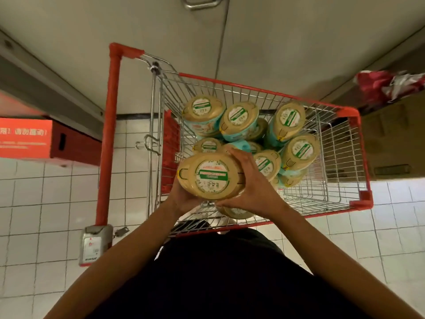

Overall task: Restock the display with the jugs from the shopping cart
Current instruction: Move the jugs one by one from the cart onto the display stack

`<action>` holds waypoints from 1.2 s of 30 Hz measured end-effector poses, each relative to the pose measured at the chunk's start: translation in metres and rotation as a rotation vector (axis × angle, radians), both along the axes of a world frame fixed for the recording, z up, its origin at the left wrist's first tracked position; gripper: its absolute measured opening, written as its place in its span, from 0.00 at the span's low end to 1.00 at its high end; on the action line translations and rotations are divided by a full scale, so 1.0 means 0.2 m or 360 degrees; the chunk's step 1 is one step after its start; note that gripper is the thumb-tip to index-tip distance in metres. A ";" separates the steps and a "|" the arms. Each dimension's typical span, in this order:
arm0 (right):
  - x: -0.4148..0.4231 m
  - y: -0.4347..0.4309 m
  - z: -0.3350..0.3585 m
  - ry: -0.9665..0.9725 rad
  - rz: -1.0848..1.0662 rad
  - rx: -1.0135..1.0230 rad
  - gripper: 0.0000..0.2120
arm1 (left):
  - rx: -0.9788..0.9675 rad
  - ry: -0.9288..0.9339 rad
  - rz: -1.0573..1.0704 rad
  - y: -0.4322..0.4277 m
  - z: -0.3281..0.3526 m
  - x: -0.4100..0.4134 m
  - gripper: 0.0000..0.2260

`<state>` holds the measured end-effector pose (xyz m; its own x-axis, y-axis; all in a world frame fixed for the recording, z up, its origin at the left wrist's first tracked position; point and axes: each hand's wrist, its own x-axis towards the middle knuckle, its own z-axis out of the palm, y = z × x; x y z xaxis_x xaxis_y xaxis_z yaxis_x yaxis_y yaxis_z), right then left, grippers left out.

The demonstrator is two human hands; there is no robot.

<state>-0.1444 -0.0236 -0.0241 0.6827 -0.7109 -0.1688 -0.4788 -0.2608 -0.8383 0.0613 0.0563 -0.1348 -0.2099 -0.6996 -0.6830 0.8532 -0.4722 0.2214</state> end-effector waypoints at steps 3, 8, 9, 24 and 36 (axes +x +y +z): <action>-0.11 0.10 0.00 -0.0183 -0.0378 0.0134 0.61 | 0.0054 -0.0036 -0.0089 -0.05 0.04 -0.04 0.28; -0.35 0.24 0.05 -0.0436 -0.0893 0.0315 0.56 | -0.0013 -0.0127 -0.0383 -0.20 0.20 -0.26 0.30; -0.41 0.27 0.06 -0.0457 -0.0972 0.0332 0.55 | -0.0024 -0.0141 -0.0436 -0.22 0.23 -0.32 0.30; -1.77 0.76 0.14 -0.0661 -0.1843 0.0171 0.53 | -0.0080 -0.0292 -0.1430 -0.21 0.34 -1.86 0.35; -2.97 0.88 0.19 -0.0713 -0.2146 -0.0048 0.47 | -0.0302 -0.0240 -0.1691 -0.27 0.47 -3.19 0.30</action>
